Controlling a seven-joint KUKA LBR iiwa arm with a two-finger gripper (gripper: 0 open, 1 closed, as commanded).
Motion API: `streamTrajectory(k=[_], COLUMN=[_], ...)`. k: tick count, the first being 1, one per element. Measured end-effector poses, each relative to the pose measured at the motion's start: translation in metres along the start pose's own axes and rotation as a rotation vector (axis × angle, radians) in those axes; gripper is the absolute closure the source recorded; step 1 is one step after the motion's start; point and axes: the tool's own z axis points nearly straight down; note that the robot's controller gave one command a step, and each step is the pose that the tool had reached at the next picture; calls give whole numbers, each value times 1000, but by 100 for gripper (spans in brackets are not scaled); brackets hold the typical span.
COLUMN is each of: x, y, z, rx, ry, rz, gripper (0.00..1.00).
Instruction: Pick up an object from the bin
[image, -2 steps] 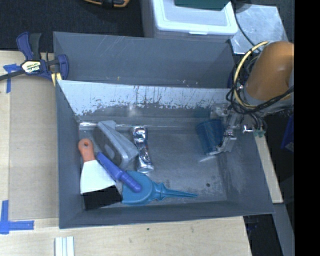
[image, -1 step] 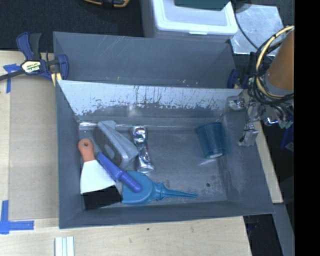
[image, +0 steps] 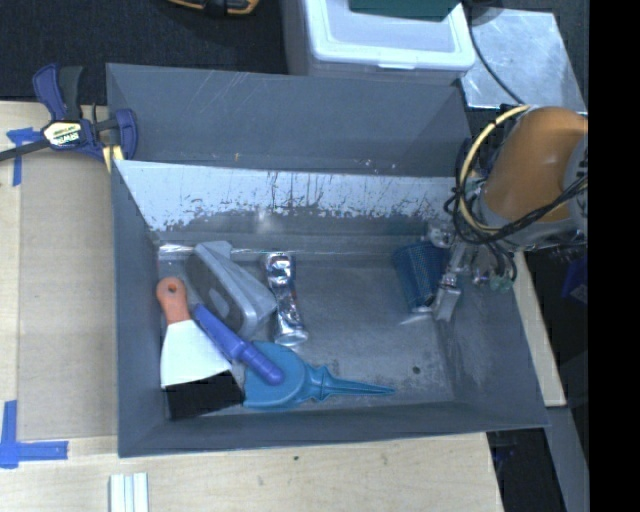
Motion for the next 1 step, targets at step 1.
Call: streamTrajectory(k=[1], x=[43], y=[-3], z=[-36], rx=[10], ry=[-22], rz=[-340], gripper=[0])
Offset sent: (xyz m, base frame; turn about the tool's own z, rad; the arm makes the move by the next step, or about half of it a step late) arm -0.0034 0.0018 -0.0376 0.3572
